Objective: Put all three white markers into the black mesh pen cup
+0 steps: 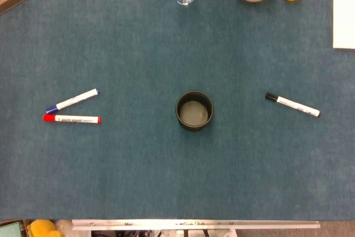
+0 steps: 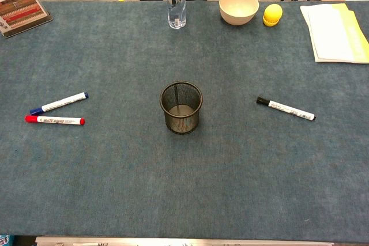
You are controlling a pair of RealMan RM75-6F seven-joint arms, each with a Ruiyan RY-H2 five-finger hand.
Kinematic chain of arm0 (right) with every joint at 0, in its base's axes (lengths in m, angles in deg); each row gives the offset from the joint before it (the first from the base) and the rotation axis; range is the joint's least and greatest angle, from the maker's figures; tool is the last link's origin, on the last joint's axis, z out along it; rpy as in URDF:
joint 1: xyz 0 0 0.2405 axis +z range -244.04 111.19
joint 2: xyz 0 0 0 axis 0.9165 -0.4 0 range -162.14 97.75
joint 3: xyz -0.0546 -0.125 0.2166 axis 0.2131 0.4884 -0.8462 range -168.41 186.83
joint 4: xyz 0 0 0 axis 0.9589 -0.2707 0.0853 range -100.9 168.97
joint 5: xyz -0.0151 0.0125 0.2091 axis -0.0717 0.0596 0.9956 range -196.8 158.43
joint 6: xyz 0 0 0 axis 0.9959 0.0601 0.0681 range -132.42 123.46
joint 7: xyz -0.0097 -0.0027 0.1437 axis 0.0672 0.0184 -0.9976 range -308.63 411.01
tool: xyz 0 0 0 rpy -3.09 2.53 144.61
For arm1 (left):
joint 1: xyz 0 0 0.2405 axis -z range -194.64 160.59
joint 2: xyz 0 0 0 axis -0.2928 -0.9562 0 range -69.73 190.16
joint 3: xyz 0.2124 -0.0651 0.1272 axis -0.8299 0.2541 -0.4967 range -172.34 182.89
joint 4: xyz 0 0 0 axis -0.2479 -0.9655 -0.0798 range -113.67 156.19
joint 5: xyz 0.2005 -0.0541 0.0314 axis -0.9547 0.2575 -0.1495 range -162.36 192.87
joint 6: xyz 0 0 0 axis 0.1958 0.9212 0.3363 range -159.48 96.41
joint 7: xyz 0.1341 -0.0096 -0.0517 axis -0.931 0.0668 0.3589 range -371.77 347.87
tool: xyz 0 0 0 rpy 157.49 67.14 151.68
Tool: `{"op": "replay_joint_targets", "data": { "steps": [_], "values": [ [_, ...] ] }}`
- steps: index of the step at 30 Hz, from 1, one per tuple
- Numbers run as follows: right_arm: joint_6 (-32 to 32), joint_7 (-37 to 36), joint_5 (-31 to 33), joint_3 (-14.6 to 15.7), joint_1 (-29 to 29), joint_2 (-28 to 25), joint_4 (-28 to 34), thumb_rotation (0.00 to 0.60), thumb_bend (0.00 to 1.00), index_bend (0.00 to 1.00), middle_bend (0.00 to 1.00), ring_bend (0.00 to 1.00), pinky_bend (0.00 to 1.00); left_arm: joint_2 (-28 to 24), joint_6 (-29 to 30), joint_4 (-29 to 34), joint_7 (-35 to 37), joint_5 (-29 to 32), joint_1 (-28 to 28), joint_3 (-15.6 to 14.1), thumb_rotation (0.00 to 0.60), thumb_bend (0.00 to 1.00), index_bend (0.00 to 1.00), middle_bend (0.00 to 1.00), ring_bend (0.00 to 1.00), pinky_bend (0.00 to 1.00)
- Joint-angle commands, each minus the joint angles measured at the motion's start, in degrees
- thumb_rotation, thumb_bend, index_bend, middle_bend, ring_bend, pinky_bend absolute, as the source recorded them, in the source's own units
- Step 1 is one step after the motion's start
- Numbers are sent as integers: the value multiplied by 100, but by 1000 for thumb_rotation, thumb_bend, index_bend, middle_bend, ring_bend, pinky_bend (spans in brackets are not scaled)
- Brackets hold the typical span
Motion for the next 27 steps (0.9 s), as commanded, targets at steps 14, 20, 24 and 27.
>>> {"op": "replay_joint_targets", "data": {
  "steps": [14, 20, 24, 27],
  "values": [
    [-47, 5, 15, -21, -25, -39, 25, 600, 276, 524, 475, 333, 524, 73, -385, 19, -63, -360, 203, -286, 600, 323, 413, 368, 265, 348],
    [-9, 34, 8, -16, -2, -34, 50, 600, 275, 524, 475, 333, 524, 224, -614, -26, -126, -523, 395, -359, 600, 323, 413, 365, 265, 348],
    [-5, 44, -7, -16, 9, -25, 60, 600, 275, 524, 475, 334, 524, 355, -805, -70, -151, -658, 594, -385, 600, 323, 413, 364, 265, 348],
    [-3, 48, -3, -17, 11, -26, 60, 600, 275, 524, 475, 334, 524, 448, -945, -119, -160, -727, 717, -414, 600, 307, 410, 362, 263, 348]
  ]
}}
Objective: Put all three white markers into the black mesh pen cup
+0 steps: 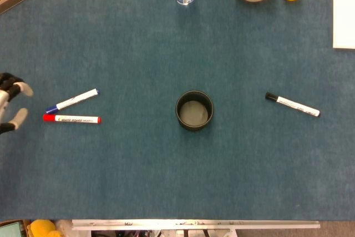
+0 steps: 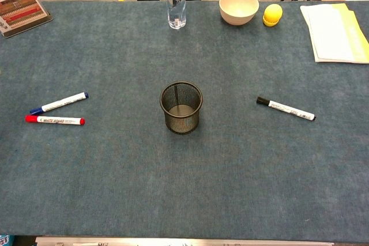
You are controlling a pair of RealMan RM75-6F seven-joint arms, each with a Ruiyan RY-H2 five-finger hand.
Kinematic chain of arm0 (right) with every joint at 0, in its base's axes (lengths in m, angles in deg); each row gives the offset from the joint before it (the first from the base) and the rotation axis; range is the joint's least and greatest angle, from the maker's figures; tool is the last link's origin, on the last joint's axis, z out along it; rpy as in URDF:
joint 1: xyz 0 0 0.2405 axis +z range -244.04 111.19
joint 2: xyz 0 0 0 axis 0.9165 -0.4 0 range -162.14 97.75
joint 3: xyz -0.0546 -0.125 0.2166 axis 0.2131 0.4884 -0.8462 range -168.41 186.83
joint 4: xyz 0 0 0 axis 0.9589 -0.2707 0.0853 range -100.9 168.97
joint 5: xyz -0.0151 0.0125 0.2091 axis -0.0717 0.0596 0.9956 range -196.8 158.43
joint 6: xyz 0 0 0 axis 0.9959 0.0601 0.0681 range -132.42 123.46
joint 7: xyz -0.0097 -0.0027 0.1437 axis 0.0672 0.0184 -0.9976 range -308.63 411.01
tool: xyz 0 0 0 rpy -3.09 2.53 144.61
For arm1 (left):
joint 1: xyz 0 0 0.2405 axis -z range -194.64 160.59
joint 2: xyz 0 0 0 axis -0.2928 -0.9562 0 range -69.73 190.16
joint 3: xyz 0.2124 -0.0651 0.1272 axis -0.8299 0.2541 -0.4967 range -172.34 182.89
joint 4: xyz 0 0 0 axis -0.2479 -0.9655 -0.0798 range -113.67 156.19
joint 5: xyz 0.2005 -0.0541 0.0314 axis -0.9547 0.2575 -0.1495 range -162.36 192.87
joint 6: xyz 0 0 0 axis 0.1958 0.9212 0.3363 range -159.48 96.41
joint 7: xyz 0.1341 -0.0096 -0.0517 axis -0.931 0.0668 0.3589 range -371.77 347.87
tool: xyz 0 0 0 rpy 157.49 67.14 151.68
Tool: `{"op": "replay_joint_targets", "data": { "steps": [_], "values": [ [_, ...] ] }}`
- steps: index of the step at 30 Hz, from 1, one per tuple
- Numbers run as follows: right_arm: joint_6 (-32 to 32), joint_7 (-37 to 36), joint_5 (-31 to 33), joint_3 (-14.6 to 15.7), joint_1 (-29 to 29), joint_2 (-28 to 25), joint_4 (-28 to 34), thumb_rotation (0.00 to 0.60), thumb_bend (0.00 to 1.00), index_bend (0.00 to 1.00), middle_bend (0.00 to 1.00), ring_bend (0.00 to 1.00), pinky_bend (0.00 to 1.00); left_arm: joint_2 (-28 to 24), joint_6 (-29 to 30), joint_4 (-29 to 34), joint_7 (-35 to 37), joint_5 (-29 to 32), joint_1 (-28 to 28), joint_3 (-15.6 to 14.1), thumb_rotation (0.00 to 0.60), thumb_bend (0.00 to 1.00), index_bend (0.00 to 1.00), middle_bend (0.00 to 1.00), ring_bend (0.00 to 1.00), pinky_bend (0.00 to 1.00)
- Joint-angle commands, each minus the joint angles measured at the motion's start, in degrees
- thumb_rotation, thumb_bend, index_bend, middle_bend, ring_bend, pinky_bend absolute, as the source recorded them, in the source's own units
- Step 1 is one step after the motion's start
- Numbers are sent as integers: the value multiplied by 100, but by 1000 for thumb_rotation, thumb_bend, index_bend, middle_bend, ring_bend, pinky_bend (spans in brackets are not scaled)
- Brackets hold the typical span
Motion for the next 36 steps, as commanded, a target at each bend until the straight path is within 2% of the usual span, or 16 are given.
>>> {"op": "replay_joint_targets", "data": {
  "steps": [1, 10, 22, 36],
  "values": [
    [0, 0, 2, 0, -1, -1, 1, 600, 275, 524, 475, 334, 524, 112, -163, -63, -19, -84, 143, -40, 600, 296, 406, 361, 262, 348],
    [16, 1, 38, 8, -10, 5, -16, 600, 275, 524, 475, 333, 524, 645, -595, -559, 81, -66, 507, -32, 600, 236, 282, 328, 249, 348],
    [44, 40, 90, 4, -10, 13, -16, 600, 275, 524, 475, 333, 524, 1176, -1082, -1160, -1, 120, 812, -66, 600, 236, 286, 323, 248, 348],
    [85, 76, 126, -9, 19, 58, -47, 600, 275, 524, 475, 333, 524, 1351, -1448, -1322, -217, 304, 963, -181, 600, 236, 274, 291, 211, 316]
  ]
}}
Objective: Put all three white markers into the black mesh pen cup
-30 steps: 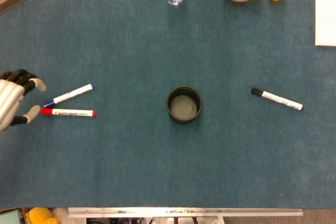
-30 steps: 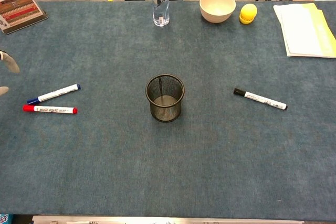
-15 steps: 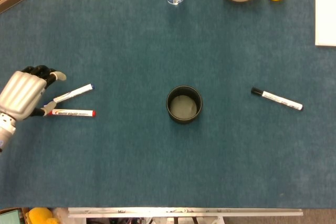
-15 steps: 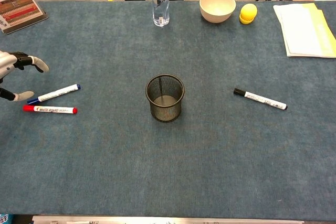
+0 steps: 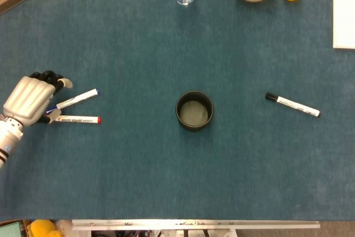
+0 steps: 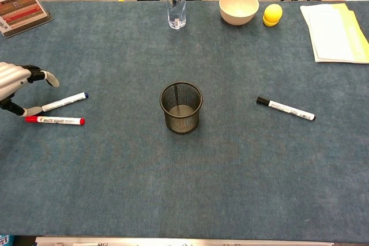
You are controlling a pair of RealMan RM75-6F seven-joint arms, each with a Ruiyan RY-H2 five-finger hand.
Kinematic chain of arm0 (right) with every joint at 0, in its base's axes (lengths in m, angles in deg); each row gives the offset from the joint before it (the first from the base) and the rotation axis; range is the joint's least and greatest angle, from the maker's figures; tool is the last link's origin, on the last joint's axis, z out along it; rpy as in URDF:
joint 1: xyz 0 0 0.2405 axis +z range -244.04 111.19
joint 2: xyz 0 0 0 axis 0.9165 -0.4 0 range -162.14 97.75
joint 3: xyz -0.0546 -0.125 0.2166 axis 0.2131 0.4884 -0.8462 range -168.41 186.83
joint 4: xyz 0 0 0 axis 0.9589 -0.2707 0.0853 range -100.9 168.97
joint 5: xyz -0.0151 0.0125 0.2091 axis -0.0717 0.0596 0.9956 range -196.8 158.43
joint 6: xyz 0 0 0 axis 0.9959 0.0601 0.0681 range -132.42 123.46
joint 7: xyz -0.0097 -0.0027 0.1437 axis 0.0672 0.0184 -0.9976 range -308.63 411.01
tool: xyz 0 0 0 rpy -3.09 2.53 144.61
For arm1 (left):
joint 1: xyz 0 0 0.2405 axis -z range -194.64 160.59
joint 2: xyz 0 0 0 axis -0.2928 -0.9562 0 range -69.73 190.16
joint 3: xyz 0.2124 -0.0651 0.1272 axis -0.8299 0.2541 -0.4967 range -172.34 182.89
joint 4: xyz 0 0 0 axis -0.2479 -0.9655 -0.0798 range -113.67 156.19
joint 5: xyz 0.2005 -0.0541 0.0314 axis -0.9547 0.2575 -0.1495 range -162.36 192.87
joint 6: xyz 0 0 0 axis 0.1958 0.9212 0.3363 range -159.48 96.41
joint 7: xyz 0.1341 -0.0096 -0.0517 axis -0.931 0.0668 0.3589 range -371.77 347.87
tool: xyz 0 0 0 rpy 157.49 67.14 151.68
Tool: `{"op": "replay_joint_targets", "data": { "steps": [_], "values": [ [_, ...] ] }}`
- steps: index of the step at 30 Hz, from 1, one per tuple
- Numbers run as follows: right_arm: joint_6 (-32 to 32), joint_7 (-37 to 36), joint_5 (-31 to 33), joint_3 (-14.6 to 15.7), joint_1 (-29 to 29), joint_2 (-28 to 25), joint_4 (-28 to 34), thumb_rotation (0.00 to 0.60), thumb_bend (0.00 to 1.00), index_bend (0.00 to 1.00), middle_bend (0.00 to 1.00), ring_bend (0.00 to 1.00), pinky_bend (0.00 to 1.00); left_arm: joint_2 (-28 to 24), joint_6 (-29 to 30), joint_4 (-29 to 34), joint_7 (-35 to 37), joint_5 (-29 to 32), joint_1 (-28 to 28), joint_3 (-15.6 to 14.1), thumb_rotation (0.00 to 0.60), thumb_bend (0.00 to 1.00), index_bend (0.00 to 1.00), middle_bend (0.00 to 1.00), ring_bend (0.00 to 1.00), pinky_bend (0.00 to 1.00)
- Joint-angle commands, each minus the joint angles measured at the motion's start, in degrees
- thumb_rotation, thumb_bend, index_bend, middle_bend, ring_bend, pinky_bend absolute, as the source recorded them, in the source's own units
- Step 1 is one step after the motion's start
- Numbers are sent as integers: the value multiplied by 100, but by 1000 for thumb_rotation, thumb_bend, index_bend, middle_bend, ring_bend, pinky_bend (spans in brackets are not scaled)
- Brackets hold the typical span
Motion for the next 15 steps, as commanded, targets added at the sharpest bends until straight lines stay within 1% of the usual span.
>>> {"op": "replay_joint_targets", "data": {
  "steps": [1, 11, 15],
  "values": [
    [-11, -4, 10, 0, -12, -7, -4, 600, 275, 524, 475, 333, 524, 39, -45, -7, -31, 18, 38, -10, 600, 236, 273, 290, 211, 316],
    [-66, -66, 13, 10, -69, -47, -22, 600, 276, 524, 475, 333, 524, 154, -145, 89, -188, 108, 166, 19, 600, 236, 272, 287, 211, 315],
    [-72, -81, 5, 11, -74, -50, -32, 600, 275, 524, 475, 333, 524, 234, -209, 148, -243, 213, 225, 86, 600, 237, 306, 287, 211, 315]
  ]
}}
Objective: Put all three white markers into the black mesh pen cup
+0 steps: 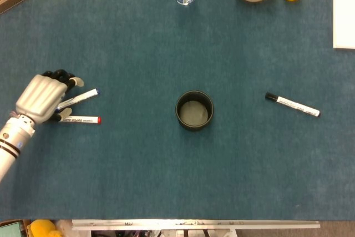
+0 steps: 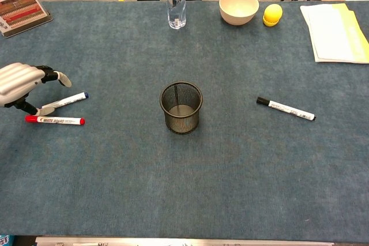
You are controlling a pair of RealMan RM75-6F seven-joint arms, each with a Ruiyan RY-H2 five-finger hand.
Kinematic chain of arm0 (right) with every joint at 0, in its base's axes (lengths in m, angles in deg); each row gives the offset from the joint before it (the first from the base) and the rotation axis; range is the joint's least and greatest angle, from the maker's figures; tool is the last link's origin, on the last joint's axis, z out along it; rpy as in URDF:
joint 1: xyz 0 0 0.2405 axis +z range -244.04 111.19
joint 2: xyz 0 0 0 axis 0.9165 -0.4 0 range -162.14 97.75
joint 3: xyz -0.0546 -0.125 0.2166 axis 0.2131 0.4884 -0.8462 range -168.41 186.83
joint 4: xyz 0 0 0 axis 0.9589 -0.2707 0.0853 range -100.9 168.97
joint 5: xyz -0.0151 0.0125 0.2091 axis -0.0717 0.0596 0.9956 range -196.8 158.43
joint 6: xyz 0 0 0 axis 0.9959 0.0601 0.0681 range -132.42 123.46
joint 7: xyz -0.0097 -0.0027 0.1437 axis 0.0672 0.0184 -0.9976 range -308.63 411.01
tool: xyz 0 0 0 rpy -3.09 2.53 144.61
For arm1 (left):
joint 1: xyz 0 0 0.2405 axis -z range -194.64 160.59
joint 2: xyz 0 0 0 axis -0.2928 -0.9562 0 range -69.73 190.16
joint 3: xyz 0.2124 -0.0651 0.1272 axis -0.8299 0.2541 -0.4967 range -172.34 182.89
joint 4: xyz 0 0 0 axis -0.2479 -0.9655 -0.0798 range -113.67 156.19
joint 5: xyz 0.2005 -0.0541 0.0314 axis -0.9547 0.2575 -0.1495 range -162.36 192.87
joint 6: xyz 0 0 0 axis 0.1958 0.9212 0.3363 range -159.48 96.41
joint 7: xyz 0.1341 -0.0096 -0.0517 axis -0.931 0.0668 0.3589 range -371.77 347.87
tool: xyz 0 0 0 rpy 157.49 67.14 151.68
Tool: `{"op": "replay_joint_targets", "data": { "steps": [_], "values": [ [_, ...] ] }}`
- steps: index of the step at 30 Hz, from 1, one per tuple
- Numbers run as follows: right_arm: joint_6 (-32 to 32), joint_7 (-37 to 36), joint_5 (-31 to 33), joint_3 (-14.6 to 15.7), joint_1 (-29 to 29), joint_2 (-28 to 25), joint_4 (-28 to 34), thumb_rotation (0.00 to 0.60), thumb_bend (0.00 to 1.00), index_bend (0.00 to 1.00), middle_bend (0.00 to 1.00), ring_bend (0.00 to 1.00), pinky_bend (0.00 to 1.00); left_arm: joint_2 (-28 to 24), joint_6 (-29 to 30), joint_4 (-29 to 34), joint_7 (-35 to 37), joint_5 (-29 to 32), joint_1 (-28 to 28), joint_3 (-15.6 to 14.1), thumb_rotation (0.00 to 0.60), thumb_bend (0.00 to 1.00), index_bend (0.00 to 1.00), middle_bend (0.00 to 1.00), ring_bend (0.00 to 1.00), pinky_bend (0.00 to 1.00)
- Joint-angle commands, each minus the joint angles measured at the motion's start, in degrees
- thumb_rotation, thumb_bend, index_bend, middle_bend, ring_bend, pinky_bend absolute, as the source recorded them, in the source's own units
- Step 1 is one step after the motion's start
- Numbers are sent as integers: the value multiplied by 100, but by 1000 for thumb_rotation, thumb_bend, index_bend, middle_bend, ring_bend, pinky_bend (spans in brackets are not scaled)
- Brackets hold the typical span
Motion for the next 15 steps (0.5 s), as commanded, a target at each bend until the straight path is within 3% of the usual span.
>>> {"op": "replay_joint_targets", "data": {
  "steps": [1, 15],
  "values": [
    [3, -3, -3, 0, 1, 1, -4, 600, 275, 524, 475, 333, 524, 61, -51, 31, -42, 71, 45, 51, 600, 237, 318, 287, 211, 315],
    [-28, -54, 11, 6, -48, -38, -25, 600, 276, 524, 475, 333, 524, 253, -328, 335, -346, 550, 187, 269, 600, 238, 418, 287, 211, 315]
  ]
}}
